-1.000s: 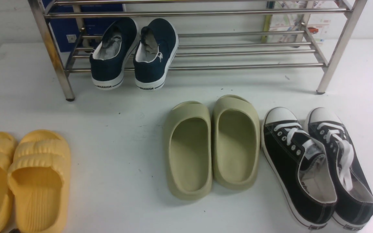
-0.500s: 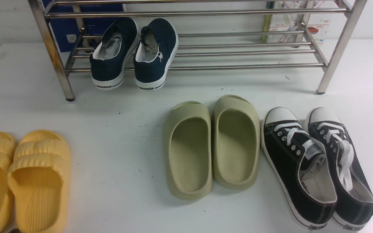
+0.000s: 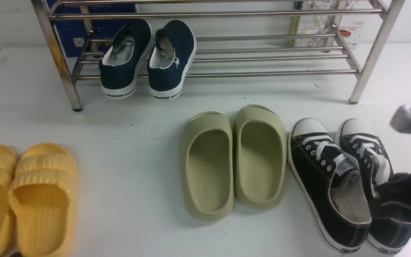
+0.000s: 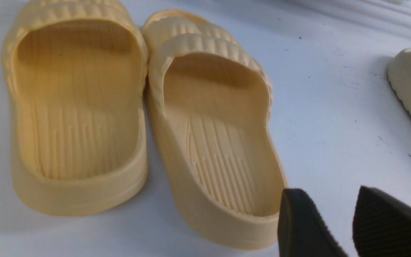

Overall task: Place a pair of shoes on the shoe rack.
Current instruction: Use the right arm to grab the shoe closest to it, then use the right arm to put a shoe into the shoe rack

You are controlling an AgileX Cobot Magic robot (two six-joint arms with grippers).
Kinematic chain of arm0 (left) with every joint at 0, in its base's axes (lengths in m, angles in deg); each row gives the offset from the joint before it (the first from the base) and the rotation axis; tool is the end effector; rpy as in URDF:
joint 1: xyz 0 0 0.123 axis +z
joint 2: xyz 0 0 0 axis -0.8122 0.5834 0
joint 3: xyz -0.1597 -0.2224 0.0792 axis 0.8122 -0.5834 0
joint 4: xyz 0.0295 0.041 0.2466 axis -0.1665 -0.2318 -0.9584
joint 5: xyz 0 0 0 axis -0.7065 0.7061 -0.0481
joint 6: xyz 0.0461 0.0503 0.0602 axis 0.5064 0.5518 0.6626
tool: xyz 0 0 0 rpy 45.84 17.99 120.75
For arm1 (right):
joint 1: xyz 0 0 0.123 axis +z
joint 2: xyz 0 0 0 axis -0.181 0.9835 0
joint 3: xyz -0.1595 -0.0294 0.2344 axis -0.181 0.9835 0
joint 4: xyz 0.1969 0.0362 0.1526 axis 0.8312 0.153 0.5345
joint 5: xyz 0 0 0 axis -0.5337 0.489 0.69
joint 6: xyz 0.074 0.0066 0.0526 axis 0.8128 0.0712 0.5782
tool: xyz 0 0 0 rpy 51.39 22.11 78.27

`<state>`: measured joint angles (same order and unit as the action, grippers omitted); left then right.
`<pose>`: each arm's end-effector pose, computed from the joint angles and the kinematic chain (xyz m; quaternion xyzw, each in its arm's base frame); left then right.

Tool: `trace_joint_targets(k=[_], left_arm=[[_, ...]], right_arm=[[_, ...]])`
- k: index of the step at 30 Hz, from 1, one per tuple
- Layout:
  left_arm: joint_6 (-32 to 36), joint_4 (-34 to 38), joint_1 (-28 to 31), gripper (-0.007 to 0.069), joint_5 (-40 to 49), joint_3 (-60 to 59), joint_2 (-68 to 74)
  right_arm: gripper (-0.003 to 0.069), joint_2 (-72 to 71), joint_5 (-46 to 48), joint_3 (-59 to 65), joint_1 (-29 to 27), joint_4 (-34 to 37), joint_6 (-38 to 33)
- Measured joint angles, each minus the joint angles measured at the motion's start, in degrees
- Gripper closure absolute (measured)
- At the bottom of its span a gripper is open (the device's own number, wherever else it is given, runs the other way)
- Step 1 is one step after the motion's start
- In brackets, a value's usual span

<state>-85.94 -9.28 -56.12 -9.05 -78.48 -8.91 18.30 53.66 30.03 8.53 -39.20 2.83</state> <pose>0.0518 -0.0019 0.1676 -0.1069 0.8080 -0.0958 0.5715 0.1897 0.0843 0.2687 -0.0305 0.9677 0.1657 0.1876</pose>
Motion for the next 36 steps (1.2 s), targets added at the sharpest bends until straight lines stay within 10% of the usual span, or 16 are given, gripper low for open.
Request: trace_joint_targets(k=[7, 16, 25, 36], left_arm=[[0.0, 0.0, 0.0, 0.0386, 0.0, 0.0, 0.0], [0.0, 0.0, 0.0, 0.0386, 0.0, 0.0, 0.0], [0.0, 0.0, 0.0, 0.0386, 0.0, 0.0, 0.0], [0.0, 0.0, 0.0, 0.0386, 0.0, 0.0, 0.0]], right_arm=[[0.0331, 10.4, -1.3, -4.3, 11.2, -13.9, 14.6], [0.0332, 22.8, -7.1, -7.9, 11.7, -17.0, 15.3], [0.0633, 27.2, -6.0, -9.1, 11.7, -14.0, 15.6], [0.0641, 23.3, 5.4, -20.3, 11.8, -12.9, 15.6]])
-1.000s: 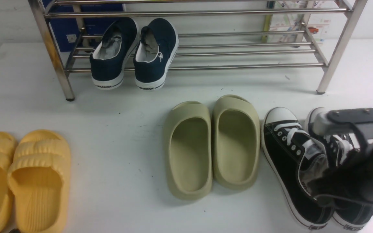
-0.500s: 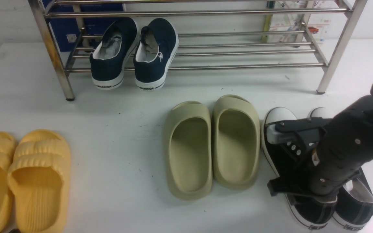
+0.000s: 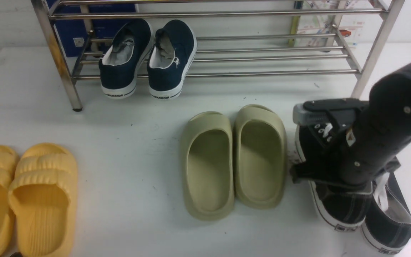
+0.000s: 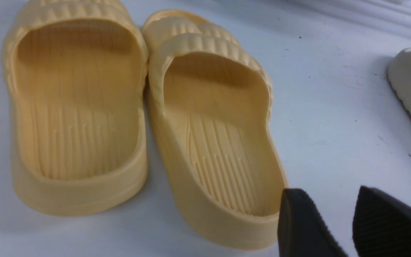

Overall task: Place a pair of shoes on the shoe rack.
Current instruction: Use the right arm to put a shoe into the shoe rack

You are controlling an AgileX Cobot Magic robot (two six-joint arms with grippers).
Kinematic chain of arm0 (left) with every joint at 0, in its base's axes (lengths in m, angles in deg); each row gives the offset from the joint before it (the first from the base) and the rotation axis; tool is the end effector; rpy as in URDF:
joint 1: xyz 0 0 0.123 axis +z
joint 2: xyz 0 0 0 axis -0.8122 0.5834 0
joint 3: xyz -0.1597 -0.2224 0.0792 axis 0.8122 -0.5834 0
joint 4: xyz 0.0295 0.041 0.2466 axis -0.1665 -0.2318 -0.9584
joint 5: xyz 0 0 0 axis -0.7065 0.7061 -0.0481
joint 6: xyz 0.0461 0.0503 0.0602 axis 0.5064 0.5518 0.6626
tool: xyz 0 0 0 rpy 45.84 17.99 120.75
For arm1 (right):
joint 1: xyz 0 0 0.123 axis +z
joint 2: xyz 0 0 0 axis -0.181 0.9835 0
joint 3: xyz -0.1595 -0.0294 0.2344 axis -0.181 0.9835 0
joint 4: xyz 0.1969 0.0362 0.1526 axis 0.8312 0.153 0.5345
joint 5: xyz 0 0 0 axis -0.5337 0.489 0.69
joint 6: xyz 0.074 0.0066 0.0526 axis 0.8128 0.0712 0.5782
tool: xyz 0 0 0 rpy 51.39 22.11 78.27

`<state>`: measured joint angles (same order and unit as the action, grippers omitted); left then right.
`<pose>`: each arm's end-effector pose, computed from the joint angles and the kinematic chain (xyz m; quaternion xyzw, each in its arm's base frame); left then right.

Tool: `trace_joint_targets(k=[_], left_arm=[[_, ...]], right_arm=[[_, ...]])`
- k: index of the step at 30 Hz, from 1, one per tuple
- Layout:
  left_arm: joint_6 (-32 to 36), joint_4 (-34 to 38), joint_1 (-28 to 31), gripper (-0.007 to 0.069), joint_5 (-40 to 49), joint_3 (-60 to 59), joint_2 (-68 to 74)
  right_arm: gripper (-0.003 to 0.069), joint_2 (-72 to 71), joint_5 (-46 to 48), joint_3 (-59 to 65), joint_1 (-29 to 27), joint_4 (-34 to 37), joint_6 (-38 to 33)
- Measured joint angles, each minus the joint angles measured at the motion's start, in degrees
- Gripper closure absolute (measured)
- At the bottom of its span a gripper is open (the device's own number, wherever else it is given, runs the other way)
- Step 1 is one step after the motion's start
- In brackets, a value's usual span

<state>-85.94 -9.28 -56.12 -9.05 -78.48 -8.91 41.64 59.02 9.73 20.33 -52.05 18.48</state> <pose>0.0518 -0.0019 0.1676 -0.1069 0.8080 -0.0958 0.5715 0.2610 0.1593 0.2580 -0.0538 0.9869 0.0868 0.1249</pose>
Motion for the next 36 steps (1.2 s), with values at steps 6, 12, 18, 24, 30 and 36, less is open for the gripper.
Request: trace_joint_targets(k=[6, 12, 18, 24, 30, 36], left_arm=[[0.0, 0.0, 0.0, 0.0386, 0.0, 0.0, 0.0], [0.0, 0.0, 0.0, 0.0386, 0.0, 0.0, 0.0], [0.0, 0.0, 0.0, 0.0386, 0.0, 0.0, 0.0], [0.0, 0.0, 0.0, 0.0386, 0.0, 0.0, 0.0], [0.0, 0.0, 0.0, 0.0386, 0.0, 0.0, 0.0], [0.0, 0.0, 0.0, 0.0386, 0.0, 0.0, 0.0]], right_arm=[[0.0641, -0.2, 2.5, -6.5, 0.0, 0.0, -0.2], [0.0641, -0.2, 0.3, -8.9, 0.0, 0.1, -2.2], [0.0641, 1.4, -5.0, -9.8, 0.0, 2.6, -7.3], [0.0641, 9.2, -6.5, -19.8, 0.0, 3.3, -10.8], [0.0641, 19.3, -4.9, -32.5, -0.3, 2.7, -11.2], [0.0641, 27.9, -2.4, -42.4, -2.8, 2.6, -12.7]])
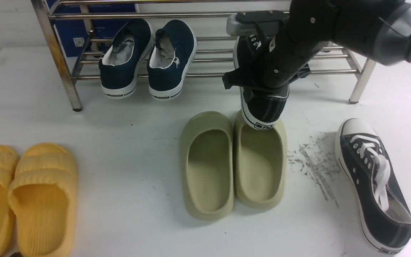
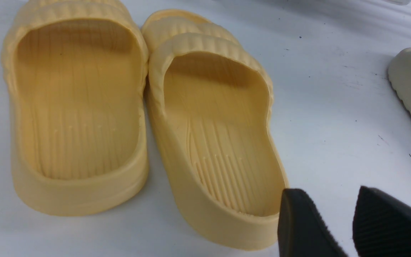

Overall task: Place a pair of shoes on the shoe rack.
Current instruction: Use the right arm to put a shoe into the shoe rack

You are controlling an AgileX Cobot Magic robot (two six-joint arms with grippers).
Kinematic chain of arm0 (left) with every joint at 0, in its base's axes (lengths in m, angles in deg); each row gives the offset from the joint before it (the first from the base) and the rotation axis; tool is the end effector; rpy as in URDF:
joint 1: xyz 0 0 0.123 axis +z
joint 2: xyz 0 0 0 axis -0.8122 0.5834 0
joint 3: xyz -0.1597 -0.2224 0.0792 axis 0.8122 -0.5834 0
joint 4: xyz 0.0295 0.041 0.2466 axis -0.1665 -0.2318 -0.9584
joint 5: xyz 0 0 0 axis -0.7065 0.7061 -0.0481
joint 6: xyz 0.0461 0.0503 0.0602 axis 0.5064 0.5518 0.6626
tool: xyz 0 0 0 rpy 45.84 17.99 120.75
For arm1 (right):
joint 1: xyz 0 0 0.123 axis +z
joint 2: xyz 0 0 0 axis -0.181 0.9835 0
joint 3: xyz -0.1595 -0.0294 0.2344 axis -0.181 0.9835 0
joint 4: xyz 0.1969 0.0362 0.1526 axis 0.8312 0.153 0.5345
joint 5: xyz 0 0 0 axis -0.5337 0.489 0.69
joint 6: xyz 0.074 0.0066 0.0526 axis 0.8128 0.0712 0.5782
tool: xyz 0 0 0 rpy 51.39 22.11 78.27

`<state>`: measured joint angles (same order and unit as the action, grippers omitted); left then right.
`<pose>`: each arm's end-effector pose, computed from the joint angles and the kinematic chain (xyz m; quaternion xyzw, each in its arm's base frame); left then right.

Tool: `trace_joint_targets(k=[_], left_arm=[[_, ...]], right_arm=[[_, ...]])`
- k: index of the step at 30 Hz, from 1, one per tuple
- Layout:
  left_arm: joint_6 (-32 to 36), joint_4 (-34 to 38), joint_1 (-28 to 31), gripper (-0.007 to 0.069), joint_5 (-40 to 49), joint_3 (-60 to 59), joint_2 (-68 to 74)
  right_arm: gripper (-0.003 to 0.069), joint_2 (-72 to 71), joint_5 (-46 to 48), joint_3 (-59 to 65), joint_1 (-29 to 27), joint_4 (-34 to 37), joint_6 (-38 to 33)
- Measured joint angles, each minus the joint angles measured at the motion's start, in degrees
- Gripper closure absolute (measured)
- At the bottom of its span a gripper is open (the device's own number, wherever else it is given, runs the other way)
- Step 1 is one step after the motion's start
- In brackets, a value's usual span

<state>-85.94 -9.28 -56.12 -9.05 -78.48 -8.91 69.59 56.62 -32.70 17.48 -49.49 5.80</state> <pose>0.0518 -0.0019 0.1676 -0.1069 0.8080 -0.0958 0.5715 0.4088 0.2238 0.2836 -0.1271 0.9464 0.1369 0.2635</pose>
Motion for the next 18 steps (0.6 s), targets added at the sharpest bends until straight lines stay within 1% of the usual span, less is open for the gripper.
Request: trace_joint_targets(k=[8, 18], left_arm=[[0.0, 0.0, 0.0, 0.0386, 0.0, 0.0, 0.0], [0.0, 0.0, 0.0, 0.0386, 0.0, 0.0, 0.0]], right_arm=[[0.0641, 5.4, 3.3, -8.3, -1.3, -0.9, -1.5], [0.0641, 7.3, 3.7, -11.0, -2.5, 0.3, -2.5]])
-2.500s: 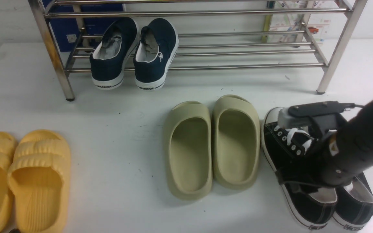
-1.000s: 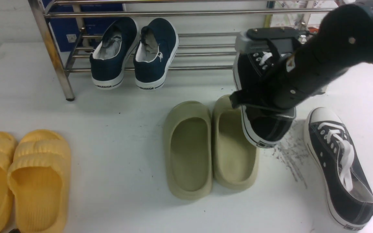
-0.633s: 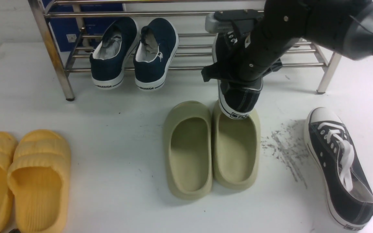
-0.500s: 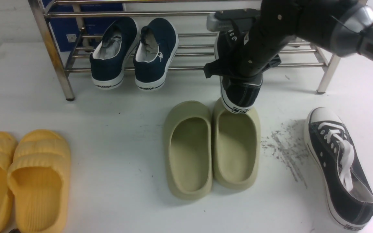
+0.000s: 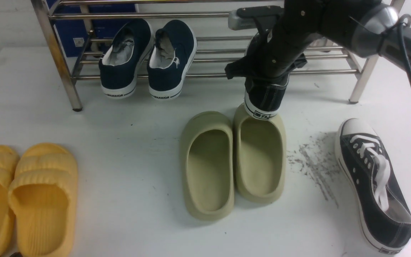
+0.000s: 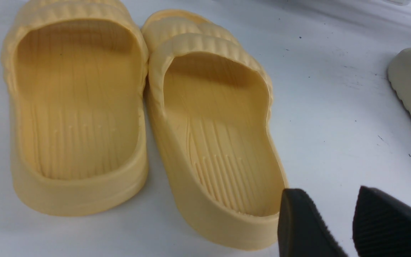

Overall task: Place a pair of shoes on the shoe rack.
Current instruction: Use the right arm to put a shoe into the shoe rack

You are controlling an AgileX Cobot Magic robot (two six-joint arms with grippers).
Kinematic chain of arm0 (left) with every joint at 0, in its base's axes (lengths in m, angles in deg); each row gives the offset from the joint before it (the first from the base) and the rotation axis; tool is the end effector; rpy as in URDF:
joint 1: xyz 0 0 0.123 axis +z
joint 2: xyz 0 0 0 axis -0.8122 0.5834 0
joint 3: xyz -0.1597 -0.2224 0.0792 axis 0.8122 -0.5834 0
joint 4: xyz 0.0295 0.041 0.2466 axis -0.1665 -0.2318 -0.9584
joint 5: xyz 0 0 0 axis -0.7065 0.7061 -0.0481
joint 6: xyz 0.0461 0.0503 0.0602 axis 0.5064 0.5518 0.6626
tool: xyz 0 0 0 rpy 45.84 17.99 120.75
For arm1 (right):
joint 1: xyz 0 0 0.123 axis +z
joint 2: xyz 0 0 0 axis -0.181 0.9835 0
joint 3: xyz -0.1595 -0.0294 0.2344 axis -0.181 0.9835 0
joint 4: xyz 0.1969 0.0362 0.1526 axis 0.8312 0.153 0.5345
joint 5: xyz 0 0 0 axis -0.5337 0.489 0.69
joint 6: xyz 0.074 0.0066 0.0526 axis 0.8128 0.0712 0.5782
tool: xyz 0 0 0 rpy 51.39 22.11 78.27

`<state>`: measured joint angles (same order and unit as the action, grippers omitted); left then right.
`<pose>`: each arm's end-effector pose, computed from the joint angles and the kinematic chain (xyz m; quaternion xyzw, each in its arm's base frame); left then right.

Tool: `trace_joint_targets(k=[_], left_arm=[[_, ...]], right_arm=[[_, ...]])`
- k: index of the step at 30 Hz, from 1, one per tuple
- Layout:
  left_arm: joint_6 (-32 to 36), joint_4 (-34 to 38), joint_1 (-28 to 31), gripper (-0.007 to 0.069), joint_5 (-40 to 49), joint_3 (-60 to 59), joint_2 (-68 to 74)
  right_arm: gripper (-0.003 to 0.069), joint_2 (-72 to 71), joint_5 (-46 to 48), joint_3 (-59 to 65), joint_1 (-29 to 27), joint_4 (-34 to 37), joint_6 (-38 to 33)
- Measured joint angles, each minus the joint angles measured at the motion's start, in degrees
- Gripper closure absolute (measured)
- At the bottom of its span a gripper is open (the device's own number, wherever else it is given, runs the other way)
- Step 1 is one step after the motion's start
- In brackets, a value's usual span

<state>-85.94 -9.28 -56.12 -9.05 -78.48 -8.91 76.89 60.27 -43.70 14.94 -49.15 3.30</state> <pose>0.0518 -0.0019 0.1676 -0.1069 0.8080 -0.0958 0.5715 0.4431 0.2180 0.2773 -0.1286 0.9459 0.1289 0.2685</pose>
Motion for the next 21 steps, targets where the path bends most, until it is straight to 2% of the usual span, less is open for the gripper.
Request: trace_joint_targets(k=[10, 13, 21], left_arm=[[0.0, 0.0, 0.0, 0.0386, 0.0, 0.0, 0.0], [0.0, 0.0, 0.1, 0.0386, 0.0, 0.0, 0.0], [0.0, 0.0, 0.1, 0.0386, 0.0, 0.0, 0.0]], right_arm=[[0.0641, 0.7, 6.4, -7.2, -0.2, 6.6, -4.5], [0.0641, 0.7, 5.9, -7.5, -0.2, 5.7, -4.6], [0.0641, 2.1, 0.1, -7.5, -0.3, -2.4, -4.8]])
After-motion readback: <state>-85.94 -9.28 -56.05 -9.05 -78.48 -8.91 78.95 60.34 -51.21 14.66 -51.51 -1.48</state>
